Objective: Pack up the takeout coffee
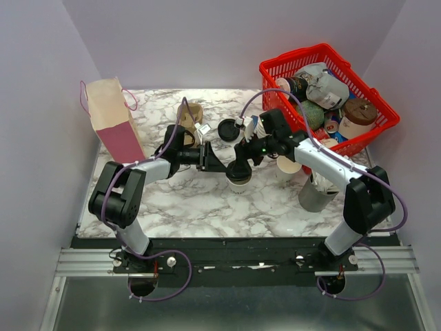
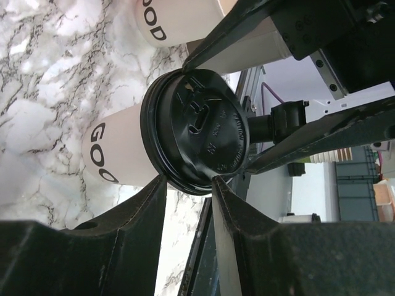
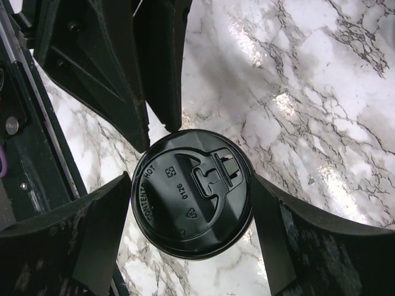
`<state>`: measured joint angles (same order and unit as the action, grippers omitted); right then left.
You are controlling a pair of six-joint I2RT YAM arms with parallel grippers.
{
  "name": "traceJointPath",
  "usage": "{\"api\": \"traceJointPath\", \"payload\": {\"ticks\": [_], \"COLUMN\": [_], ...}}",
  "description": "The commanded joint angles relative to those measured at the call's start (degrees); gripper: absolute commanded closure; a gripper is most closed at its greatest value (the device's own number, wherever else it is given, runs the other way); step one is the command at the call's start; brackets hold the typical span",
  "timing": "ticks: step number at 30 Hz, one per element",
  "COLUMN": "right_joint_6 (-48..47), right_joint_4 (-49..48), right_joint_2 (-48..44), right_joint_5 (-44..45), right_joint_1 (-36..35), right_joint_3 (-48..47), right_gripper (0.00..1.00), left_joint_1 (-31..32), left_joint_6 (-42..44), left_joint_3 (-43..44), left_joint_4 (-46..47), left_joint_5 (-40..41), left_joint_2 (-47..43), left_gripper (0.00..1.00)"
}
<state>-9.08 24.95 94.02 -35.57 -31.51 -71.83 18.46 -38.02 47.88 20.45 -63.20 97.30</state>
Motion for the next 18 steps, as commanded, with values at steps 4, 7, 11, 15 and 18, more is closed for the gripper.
{"api": "traceJointPath", "payload": {"ticks": [4,7,11,15,18], "right_joint_6": [-1.20,-1.29,-1.38,-1.82,-1.82], "right_joint_4": [-0.25,-0.43,-1.30,-1.48,-1.48], "right_joint_2": [-3.14,-3.40,-3.14,-1.91,-0.86], "right_joint_5": [2.44,2.79,3.58,3.84,3.75], "right_joint_1": [0.04,0.04,0.04,0.13,0.13], "right_joint_3": [1.43,1.52,1.43,-0.58,-1.47], "right_gripper": [0.14,0.14,0.14,0.13,0.13], "left_joint_1": [0.53,0.96,1.14,0.88,0.79], "left_joint_6": [4.62,5.32,6.38,8.22,8.75], "left_joint_3": [1.78,1.95,2.22,3.62,4.77], "left_joint_4": [-2.08,-2.60,-3.92,-6.81,-7.88], "left_joint_5": [-0.35,-0.35,-0.35,0.09,-0.26], "left_joint_2": [-2.73,-2.99,-3.34,-3.87,-3.87], "left_gripper": [0.57,0.58,0.58,0.58,0.57]}}
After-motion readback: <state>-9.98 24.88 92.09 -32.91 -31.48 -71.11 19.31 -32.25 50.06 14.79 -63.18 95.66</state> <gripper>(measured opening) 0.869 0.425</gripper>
